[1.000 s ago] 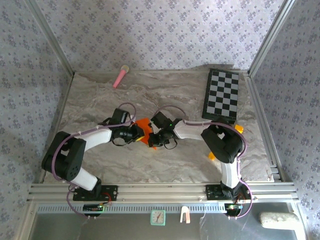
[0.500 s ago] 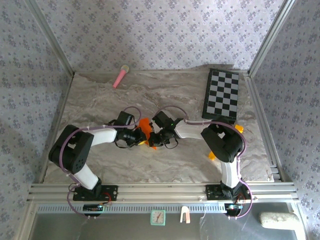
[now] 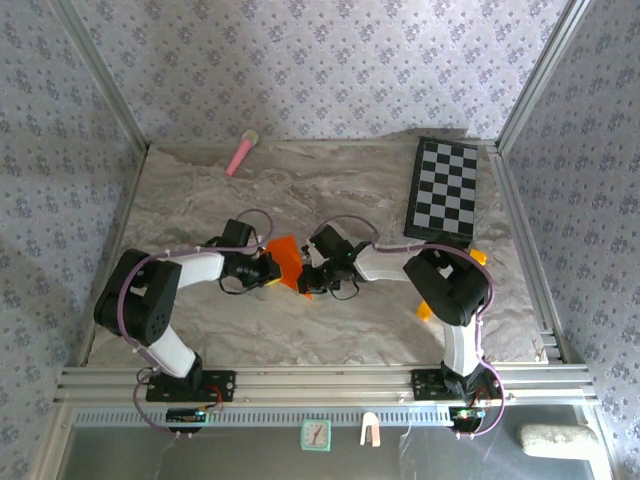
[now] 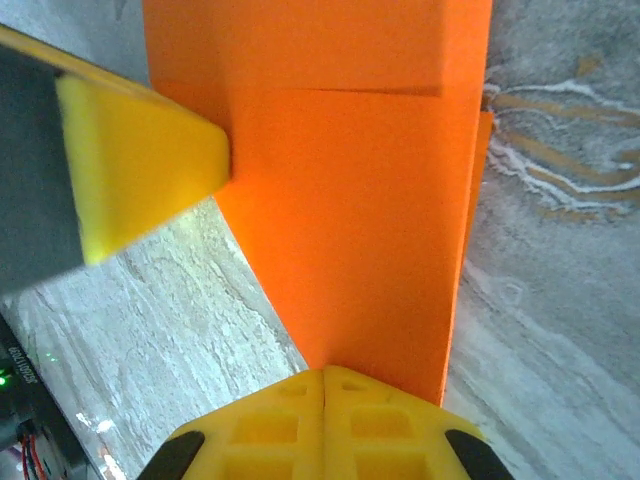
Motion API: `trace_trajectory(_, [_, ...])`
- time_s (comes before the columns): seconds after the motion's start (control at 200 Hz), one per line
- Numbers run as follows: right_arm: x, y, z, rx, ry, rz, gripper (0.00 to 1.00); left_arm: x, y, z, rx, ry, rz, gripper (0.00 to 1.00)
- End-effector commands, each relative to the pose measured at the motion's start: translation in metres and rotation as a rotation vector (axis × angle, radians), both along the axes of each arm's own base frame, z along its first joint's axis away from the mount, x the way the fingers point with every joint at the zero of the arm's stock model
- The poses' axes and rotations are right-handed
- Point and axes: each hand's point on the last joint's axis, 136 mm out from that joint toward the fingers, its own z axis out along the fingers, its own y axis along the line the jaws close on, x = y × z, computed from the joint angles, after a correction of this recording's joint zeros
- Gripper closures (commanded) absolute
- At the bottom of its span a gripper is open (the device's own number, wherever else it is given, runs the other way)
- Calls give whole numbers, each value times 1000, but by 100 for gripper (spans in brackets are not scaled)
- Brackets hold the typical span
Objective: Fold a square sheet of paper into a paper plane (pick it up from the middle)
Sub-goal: Third fold the triangle at the center of the table.
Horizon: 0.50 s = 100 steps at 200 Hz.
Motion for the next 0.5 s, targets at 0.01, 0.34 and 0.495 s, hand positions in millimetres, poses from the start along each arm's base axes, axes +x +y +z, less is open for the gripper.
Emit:
trace_trajectory(0.01, [-43, -60, -66, -276, 190, -50, 100, 4, 46, -23, 159, 16, 67, 90])
trace_trajectory(0.34, [-31, -41, -45, -203, 166, -42, 100, 26, 56, 2, 163, -22, 94, 90])
trace_trajectory(0.495, [-18, -15, -7, -92, 101, -10, 100, 31, 58, 15, 178, -38, 104, 89])
